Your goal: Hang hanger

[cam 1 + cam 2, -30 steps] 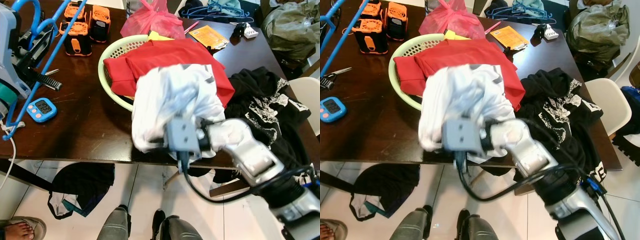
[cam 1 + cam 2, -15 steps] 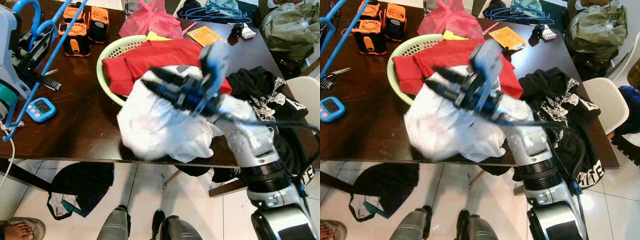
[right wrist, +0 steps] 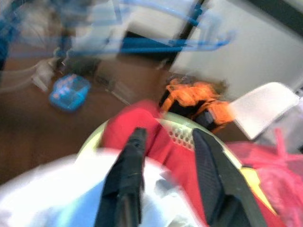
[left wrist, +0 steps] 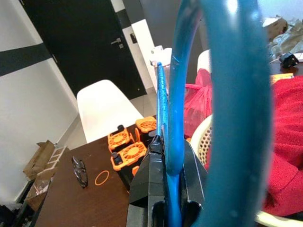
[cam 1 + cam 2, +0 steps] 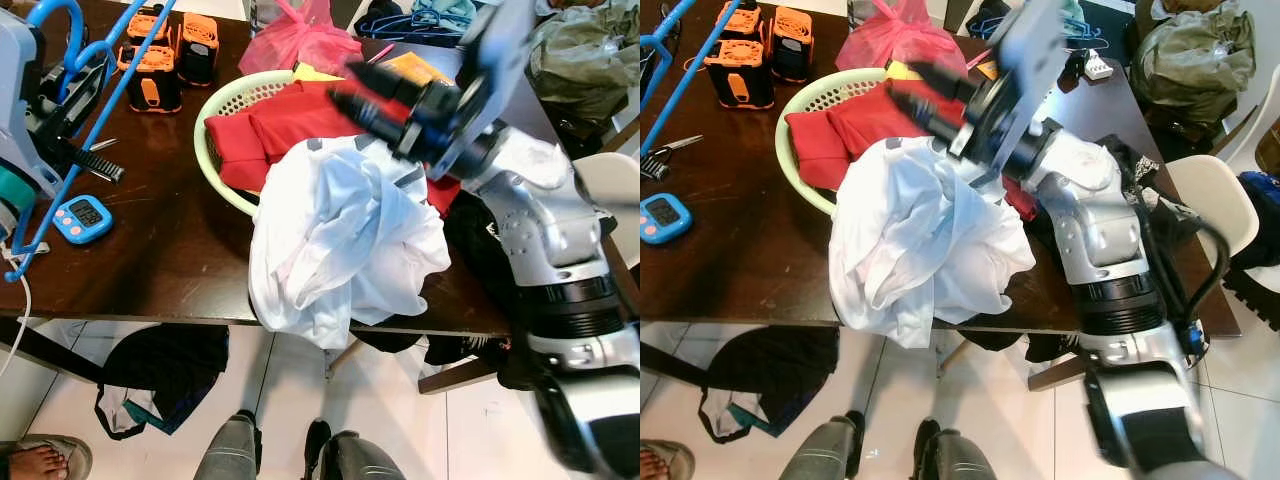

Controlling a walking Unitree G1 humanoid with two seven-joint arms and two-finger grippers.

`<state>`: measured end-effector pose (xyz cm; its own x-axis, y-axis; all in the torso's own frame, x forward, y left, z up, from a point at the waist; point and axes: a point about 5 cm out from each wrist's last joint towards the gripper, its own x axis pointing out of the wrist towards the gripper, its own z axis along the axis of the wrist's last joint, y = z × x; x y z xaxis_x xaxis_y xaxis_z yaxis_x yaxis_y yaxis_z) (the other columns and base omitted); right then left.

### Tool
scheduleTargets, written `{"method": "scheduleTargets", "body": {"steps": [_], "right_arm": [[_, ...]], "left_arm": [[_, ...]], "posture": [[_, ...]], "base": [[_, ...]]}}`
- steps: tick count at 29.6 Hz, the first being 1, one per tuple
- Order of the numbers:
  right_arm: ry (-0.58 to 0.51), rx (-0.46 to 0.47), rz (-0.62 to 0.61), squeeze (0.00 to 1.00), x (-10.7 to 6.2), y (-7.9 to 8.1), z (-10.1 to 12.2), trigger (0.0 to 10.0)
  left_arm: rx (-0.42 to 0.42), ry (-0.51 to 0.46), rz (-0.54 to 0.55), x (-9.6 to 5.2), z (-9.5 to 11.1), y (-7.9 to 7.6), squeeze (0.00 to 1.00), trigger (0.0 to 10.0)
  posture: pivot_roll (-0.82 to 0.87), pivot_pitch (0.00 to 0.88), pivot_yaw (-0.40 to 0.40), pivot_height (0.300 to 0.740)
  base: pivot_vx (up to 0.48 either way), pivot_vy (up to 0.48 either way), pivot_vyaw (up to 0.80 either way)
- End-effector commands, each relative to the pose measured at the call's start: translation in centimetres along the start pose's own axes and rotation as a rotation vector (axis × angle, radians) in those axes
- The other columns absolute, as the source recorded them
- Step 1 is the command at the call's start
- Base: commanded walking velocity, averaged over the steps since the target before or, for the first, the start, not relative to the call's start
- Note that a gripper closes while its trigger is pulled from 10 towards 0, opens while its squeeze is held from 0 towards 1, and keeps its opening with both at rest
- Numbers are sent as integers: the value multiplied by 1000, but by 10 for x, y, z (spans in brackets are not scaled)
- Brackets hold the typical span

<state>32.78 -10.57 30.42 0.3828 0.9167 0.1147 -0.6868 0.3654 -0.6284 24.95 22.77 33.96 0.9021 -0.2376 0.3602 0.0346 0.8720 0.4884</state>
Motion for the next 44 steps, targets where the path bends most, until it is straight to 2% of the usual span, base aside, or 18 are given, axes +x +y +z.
{"method": "scheduleTargets", "body": {"steps": [1,4,8,16,18,19,20,21,22,23,25,31,36,37,40,41,43,44], "right_arm": [[53,-69,84,0,-4,8,-5,10000],[54,-66,151,0,-9,11,-2,10000],[15,-103,207,0,-6,23,-1,10000],[-27,-169,277,0,0,33,-3,10000],[-35,-310,355,0,-2,44,-8,10000],[-35,-310,355,0,-2,44,-8,10000],[-30,-373,392,0,-4,49,-11,10000],[-30,-373,392,0,-4,49,-11,10000],[-11,-487,405,0,-4,50,-15,10000],[-11,-487,405,0,-4,50,-15,10000],[18,-649,392,0,-3,46,-19,10000],[104,-742,434,0,-12,32,-26,10000],[92,-763,426,0,-17,25,-26,10000],[102,-780,403,1000,-20,19,-26,10000],[114,-789,384,1000,-24,14,-26,10000],[175,-800,347,553,-36,1,-28,10000],[175,-800,347,553,-36,1,-28,10000],[211,-790,329,0,-42,-6,-28,10000]], "left_arm": [[11,-20,-24,0,4,-4,0,10000],[8,-18,-26,0,3,-4,0,10000],[-2,-14,-34,1,0,-7,0,10000],[-2,-15,-44,4,0,-7,0,10000],[2,-14,-48,4,0,-6,0,10000],[2,-14,-48,4,0,-6,0,10000],[3,-13,-49,5,0,-5,0,10000],[3,-13,-49,5,0,-5,0,10000],[3,-13,-50,5,0,-5,0,10000],[3,-13,-50,5,0,-5,0,10000],[4,-15,-50,5,1,-5,0,10000],[9,-19,-53,6,3,-4,0,10000],[9,-19,-57,6,3,-4,0,10000],[7,-19,-58,6,2,-4,0,10000],[6,-19,-58,6,2,-5,0,10000],[4,-17,-59,6,1,-5,0,10000],[4,-17,-59,6,1,-5,0,10000],[3,-16,-59,6,1,-5,0,10000]], "posture": [[243,137,-63,740],[233,140,-62,740],[225,141,-54,740],[231,141,-42,740],[230,143,-41,740],[230,143,-41,740],[228,143,-41,740],[228,143,-41,740],[226,143,-40,740],[226,143,-40,740],[228,143,-38,740],[231,145,-31,740],[225,147,-33,740],[221,149,-34,740],[220,150,-35,740],[219,153,-35,740],[219,153,-35,740],[216,155,-36,740]], "base": [[0,0,0],[0,0,0],[0,0,0],[0,0,0],[0,0,0],[0,0,0],[0,0,0],[0,0,0],[0,0,0],[0,0,0],[0,0,0],[0,0,0],[0,0,0],[0,0,0],[0,0,0],[0,0,0],[0,0,0],[0,0,0]]}}
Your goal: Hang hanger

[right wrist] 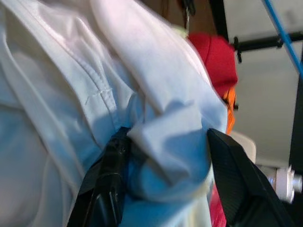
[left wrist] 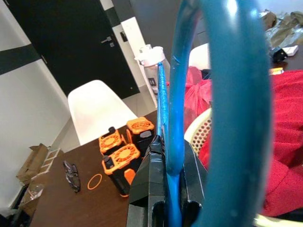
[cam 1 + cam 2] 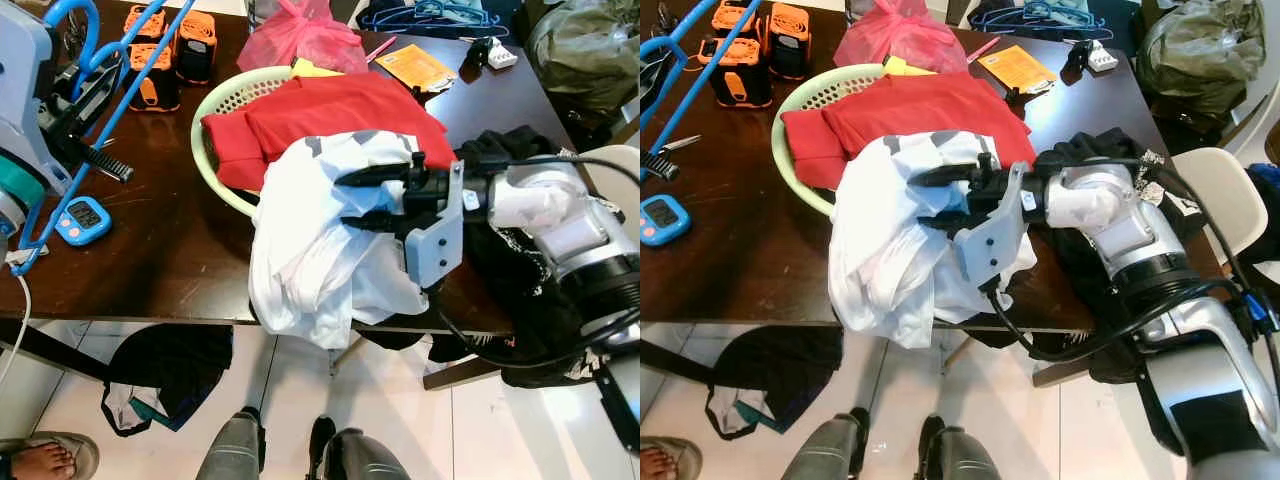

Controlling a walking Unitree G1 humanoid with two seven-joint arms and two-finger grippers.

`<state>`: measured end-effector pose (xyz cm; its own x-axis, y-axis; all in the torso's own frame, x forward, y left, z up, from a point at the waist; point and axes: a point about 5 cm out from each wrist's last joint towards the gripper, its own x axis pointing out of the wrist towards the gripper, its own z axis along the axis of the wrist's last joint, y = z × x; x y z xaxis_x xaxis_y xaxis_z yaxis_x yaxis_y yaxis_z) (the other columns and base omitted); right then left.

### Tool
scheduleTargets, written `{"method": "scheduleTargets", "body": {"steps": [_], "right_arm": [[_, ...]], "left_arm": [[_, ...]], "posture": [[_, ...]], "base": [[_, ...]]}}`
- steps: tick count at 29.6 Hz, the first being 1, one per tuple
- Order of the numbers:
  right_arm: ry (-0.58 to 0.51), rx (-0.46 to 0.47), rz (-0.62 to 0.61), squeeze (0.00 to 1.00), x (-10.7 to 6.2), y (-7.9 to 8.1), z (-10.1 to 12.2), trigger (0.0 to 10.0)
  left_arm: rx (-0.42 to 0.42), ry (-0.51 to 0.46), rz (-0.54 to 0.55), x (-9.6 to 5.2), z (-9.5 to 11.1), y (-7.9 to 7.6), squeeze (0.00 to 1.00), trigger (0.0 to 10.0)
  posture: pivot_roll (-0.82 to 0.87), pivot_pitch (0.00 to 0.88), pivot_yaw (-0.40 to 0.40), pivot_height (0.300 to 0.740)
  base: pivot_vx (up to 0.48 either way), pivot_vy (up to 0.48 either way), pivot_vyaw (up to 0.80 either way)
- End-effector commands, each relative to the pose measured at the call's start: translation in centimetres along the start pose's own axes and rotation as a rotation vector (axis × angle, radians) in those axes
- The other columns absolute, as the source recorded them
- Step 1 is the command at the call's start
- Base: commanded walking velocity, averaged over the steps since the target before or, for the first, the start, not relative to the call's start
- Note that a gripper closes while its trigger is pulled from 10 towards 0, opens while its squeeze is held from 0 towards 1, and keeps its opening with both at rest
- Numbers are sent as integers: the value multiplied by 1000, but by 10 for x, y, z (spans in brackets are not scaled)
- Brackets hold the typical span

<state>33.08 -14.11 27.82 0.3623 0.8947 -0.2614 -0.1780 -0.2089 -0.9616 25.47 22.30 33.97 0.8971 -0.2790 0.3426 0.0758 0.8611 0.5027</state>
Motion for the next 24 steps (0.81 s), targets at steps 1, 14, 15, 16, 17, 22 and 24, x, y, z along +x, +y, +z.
{"method": "scheduleTargets", "body": {"steps": [1,14,15,16,17,22,24], "right_arm": [[76,16,6,0,-16,-1,-10,10000],[70,38,71,0,-18,15,-14,8784],[54,38,64,0,-15,15,-12,8784],[54,38,64,0,-15,15,-12,8784],[-12,63,27,0,-5,14,-4,4235],[-204,147,-86,0,19,8,26,10000],[-257,178,-129,0,26,5,34,10000]], "left_arm": [[4,-8,-14,0,1,-1,0,10000],[-4,-10,-21,1,-1,-2,0,10000],[-3,-10,-21,1,-1,-2,0,10000],[-3,-10,-21,1,-1,-2,0,10000],[-2,-10,-19,1,-1,-1,0,10000],[-1,-9,-16,0,-1,-1,0,10000],[0,-9,-17,1,-2,-1,0,10000]], "posture": [[209,156,-35,740],[206,155,-35,740],[207,156,-35,740],[207,156,-35,740],[211,155,-36,740],[214,152,-36,740],[215,150,-36,740]], "base": [[0,0,0],[0,0,0],[0,0,0],[0,0,0],[0,0,0],[0,0,0],[0,0,0]]}}
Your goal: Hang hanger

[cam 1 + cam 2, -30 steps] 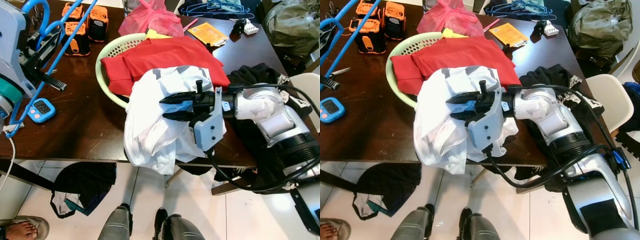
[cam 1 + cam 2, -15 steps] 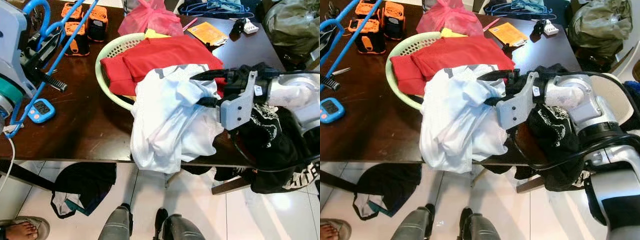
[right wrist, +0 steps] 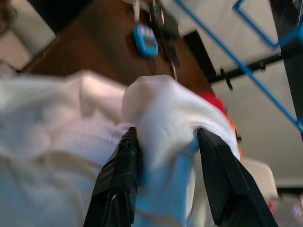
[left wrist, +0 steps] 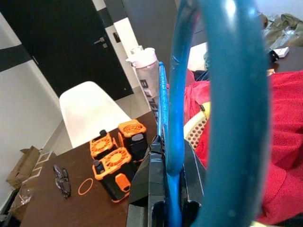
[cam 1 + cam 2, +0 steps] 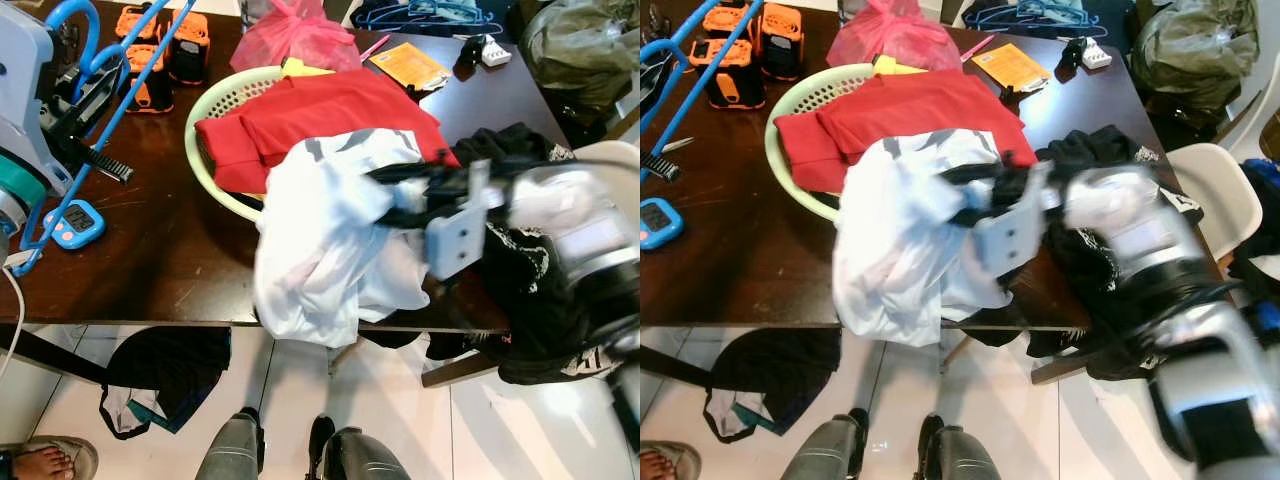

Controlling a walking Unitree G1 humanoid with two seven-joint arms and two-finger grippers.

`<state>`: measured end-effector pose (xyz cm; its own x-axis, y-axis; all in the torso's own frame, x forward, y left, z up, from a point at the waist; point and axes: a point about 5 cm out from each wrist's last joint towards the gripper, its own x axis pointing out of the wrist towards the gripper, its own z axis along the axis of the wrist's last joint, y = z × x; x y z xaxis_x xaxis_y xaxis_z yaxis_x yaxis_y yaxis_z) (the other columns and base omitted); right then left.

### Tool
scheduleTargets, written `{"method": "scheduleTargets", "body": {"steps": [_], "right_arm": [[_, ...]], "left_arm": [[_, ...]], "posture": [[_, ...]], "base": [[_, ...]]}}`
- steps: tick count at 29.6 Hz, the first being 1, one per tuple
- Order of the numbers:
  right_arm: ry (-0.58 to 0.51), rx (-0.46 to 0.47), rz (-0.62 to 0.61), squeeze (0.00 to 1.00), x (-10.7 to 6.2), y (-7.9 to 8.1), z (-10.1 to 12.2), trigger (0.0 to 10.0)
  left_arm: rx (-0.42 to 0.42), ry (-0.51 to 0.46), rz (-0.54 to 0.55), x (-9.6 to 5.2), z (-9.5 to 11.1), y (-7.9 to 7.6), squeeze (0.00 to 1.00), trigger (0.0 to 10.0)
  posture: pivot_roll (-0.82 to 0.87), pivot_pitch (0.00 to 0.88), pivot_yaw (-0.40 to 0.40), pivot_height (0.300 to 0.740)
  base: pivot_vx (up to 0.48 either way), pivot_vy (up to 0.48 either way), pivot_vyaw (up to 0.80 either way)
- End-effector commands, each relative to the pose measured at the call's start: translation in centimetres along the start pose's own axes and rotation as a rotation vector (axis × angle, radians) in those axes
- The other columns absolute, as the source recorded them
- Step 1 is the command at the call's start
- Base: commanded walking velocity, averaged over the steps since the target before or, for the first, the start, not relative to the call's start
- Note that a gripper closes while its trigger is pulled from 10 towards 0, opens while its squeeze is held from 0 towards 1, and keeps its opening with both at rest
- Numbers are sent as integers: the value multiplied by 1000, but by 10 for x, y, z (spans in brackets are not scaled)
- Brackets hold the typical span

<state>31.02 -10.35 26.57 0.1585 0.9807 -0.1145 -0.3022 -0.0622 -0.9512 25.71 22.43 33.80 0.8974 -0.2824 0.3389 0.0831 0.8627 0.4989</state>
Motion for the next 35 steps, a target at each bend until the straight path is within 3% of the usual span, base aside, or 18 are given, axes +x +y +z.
{"method": "scheduleTargets", "body": {"steps": [1,11,18,19,21,22,23,31,34,35], "right_arm": [[-13,13,-25,0,-3,-3,2,10000],[-44,47,-100,0,8,-4,2,10000],[-2,49,-57,0,13,6,-1,10000],[16,58,-46,0,13,7,-4,3804],[29,64,-38,0,12,8,-5,3216],[39,70,-28,0,12,10,-7,588],[50,84,-24,0,11,11,-9,0],[65,193,-130,0,6,4,-15,0],[3,384,-345,0,3,-17,-14,0],[3,384,-345,0,3,-17,-14,0]], "left_arm": [[6,-10,-12,0,1,-1,0,10000],[10,-15,-10,0,2,-1,0,10000],[14,-21,-7,0,4,-1,0,10000],[14,-21,-6,0,5,-2,0,10000],[14,-21,-5,-1,5,-2,0,10000],[14,-21,-4,-1,5,-2,0,10000],[14,-20,-4,-1,5,-2,0,10000],[10,-18,-3,0,5,-3,0,10000],[7,-20,-2,0,5,-4,0,10000],[7,-20,-2,0,5,-4,0,10000]], "posture": [[215,150,-36,740],[222,141,-38,740],[226,138,-40,740],[227,141,-43,740],[226,142,-43,740],[226,142,-43,740],[226,144,-44,740],[222,148,-42,740],[221,149,-48,740],[221,149,-48,740]], "base": [[0,0,0],[0,0,0],[0,0,0],[0,0,0],[0,0,0],[0,0,0],[0,0,0],[0,0,0],[0,0,0],[0,0,0]]}}
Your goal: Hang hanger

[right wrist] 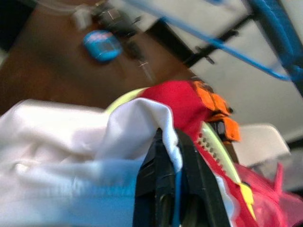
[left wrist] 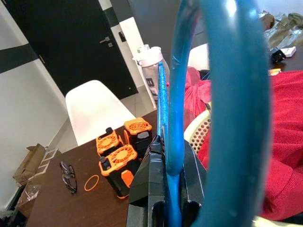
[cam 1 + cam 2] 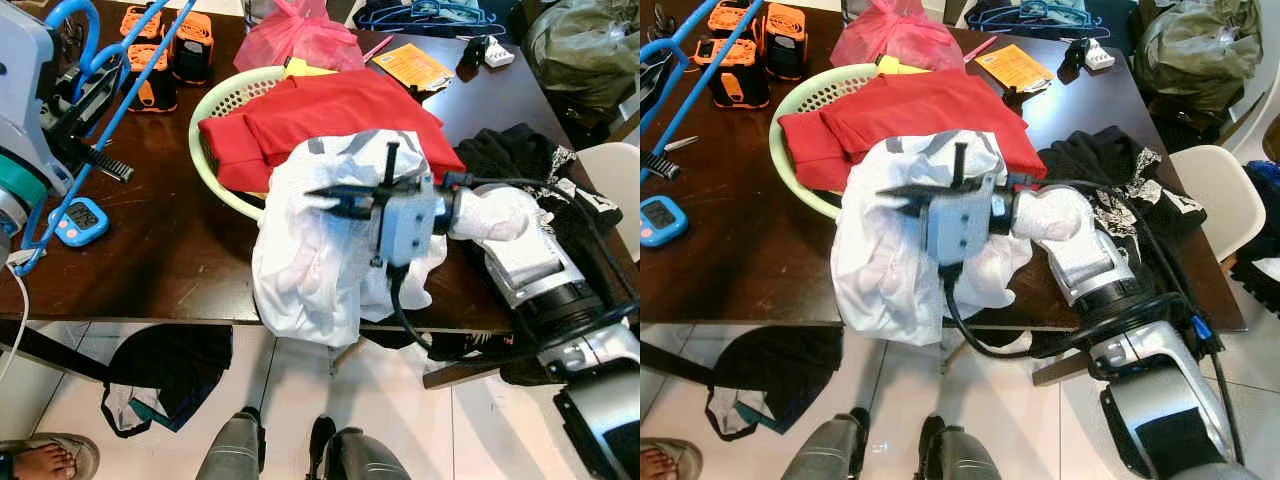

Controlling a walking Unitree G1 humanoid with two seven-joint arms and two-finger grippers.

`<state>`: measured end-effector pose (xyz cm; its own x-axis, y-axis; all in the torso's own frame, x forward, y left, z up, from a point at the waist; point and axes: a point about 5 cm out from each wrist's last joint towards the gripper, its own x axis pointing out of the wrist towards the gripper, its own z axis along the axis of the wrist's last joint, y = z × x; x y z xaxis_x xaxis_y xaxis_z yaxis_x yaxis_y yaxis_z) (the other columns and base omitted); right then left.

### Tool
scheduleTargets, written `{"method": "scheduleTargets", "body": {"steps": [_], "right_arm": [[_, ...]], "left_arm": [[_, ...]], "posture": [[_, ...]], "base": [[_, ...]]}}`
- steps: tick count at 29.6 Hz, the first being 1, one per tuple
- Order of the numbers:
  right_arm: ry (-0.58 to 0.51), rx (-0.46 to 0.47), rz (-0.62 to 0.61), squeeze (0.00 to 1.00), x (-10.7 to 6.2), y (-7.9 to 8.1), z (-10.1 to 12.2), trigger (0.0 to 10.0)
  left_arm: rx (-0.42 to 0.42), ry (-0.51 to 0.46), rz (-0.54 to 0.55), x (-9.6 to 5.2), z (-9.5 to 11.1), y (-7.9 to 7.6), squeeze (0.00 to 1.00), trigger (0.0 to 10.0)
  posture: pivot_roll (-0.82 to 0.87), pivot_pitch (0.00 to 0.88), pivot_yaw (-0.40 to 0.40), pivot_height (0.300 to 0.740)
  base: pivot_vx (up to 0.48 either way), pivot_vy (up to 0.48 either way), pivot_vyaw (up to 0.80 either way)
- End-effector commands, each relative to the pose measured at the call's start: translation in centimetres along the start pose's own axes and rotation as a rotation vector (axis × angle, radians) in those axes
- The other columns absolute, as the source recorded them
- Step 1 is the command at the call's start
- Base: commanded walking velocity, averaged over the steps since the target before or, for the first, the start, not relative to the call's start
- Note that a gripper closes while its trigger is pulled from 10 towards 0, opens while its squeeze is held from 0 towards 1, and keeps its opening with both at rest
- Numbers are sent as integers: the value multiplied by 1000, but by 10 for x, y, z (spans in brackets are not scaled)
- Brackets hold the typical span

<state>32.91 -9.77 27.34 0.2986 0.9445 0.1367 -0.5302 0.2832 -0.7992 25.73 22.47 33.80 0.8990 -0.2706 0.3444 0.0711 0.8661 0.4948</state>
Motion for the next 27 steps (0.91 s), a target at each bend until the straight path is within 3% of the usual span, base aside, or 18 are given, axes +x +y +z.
{"method": "scheduleTargets", "body": {"steps": [1,2,4,5,7,10,11,13,14,15,16,17,19,20,21,22,25,27], "right_arm": [[-75,176,-162,0,-2,-13,8,0],[-75,176,-162,0,-2,-13,8,0],[-217,426,-412,0,-2,-30,19,0],[-217,426,-412,0,-2,-30,19,0],[-307,554,-566,0,-6,-39,26,0],[-307,554,-566,0,-6,-39,26,0],[-347,589,-669,0,-10,-44,28,0],[-347,589,-669,0,-10,-44,28,0],[-385,624,-815,0,-18,-52,28,0],[-385,624,-815,0,-18,-52,28,0],[-388,622,-982,0,-31,-58,26,0],[-348,593,-1129,0,-47,-59,19,3882],[-348,593,-1129,0,-47,-59,19,3882],[-302,566,-1226,0,-60,-57,14,4902],[-250,527,-1276,0,-71,-55,11,10000],[-250,527,-1276,0,-71,-55,11,10000],[-181,489,-1342,0,-96,-59,13,10000],[-178,483,-1341,0,-98,-62,15,10000]], "left_arm": [[2,-23,-15,0,5,-6,0,10000],[2,-23,-15,0,5,-6,0,10000],[-23,-27,-21,1,4,-13,0,10000],[-23,-27,-21,1,4,-13,0,10000],[-41,-31,-32,2,4,-20,0,10000],[-41,-31,-32,2,4,-20,0,10000],[-50,-36,-39,3,4,-24,0,10000],[-50,-36,-39,3,4,-24,0,10000],[-64,-44,-48,5,4,-29,0,10000],[-64,-44,-48,5,4,-29,0,10000],[-64,-59,-55,9,4,-35,0,10000],[-47,-87,-76,16,6,-45,0,10000],[-47,-87,-76,16,6,-45,0,10000],[-41,-115,-93,21,9,-53,0,10000],[-49,-151,-118,26,13,-63,0,10000],[-49,-151,-118,26,13,-63,0,10000],[-57,-232,-157,31,25,-80,0,10000],[-60,-246,-158,33,27,-82,0,10000]], "posture": [[220,149,-49,740],[220,149,-49,740],[221,151,-52,740],[221,151,-52,740],[221,150,-51,740],[221,150,-51,740],[219,150,-51,740],[219,150,-51,740],[215,146,-49,740],[215,146,-49,740],[208,140,-51,740],[201,136,-52,740],[201,136,-52,740],[201,136,-52,740],[189,131,-50,740],[189,131,-50,740],[178,128,-45,740],[173,125,-43,740]], "base": [[0,0,0],[0,0,0],[0,0,0],[0,0,0],[0,0,0],[0,0,0],[0,0,0],[0,0,0],[0,0,0],[0,0,0],[0,0,0],[0,0,0],[0,0,0],[0,0,0],[0,0,0],[0,0,0],[0,0,0],[0,0,0]]}}
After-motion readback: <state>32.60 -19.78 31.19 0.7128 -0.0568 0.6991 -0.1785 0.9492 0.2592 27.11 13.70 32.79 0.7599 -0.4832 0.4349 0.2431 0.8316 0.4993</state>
